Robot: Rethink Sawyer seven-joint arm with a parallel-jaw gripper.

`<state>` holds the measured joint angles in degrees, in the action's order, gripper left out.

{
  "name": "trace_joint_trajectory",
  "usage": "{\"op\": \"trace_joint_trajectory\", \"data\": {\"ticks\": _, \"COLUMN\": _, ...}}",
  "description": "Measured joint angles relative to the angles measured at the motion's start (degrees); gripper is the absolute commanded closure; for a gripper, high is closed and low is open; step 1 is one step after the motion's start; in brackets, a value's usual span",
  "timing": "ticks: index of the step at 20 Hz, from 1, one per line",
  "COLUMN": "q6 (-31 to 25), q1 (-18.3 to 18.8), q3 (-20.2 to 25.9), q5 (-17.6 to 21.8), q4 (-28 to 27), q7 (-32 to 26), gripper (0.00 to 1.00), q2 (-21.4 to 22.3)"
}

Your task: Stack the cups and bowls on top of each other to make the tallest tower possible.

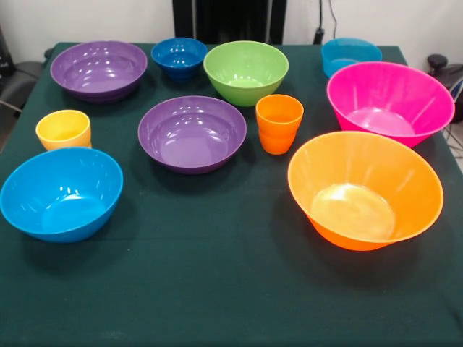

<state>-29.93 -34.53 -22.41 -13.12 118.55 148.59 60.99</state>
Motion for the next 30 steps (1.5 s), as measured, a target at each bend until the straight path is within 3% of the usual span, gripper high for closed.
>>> {"op": "trace_joint_trajectory", "data": {"ticks": 5, "q6": 0.9, "q1": -2.7, "q3": -1.7, "q5": 0.3, "q4": -0.1, "q7": 8.7, "gripper": 0.00, "q2": -2.4}}
{"op": "trace_joint_trajectory", "data": {"ticks": 9, "q6": 1.1, "q1": -5.4, "q3": -3.1, "q5": 0.2, "q4": -1.1, "q7": 9.8, "gripper": 0.00, "q2": -5.3}}
{"op": "trace_joint_trajectory", "data": {"ticks": 12, "q6": 4.5, "q1": -7.4, "q3": -3.5, "q5": 0.2, "q4": -1.7, "q7": 9.8, "gripper": 0.00, "q2": -8.5}}
{"op": "trace_joint_trajectory", "data": {"ticks": 17, "q6": 18.3, "q1": -4.7, "q3": -0.3, "q5": 0.4, "q4": -0.4, "q7": 9.8, "gripper": 0.00, "q2": -12.4}}
{"op": "trace_joint_trajectory", "data": {"ticks": 18, "q6": 23.3, "q1": -4.1, "q3": 0.0, "q5": 0.4, "q4": 0.1, "q7": 9.8, "gripper": 0.00, "q2": -13.7}}
{"op": "trace_joint_trajectory", "data": {"ticks": 21, "q6": 28.2, "q1": -4.5, "q3": -0.3, "q5": 0.2, "q4": 0.2, "q7": 9.8, "gripper": 0.00, "q2": -15.8}}
{"op": "trace_joint_trajectory", "data": {"ticks": 26, "q6": 28.7, "q1": -5.4, "q3": -0.8, "q5": -1.4, "q4": -1.1, "q7": 9.8, "gripper": 0.00, "q2": -19.4}}
{"op": "trace_joint_trajectory", "data": {"ticks": 30, "q6": 27.1, "q1": -0.2, "q3": 3.7, "q5": -2.9, "q4": -1.6, "q7": 9.8, "gripper": 0.00, "q2": -20.8}}
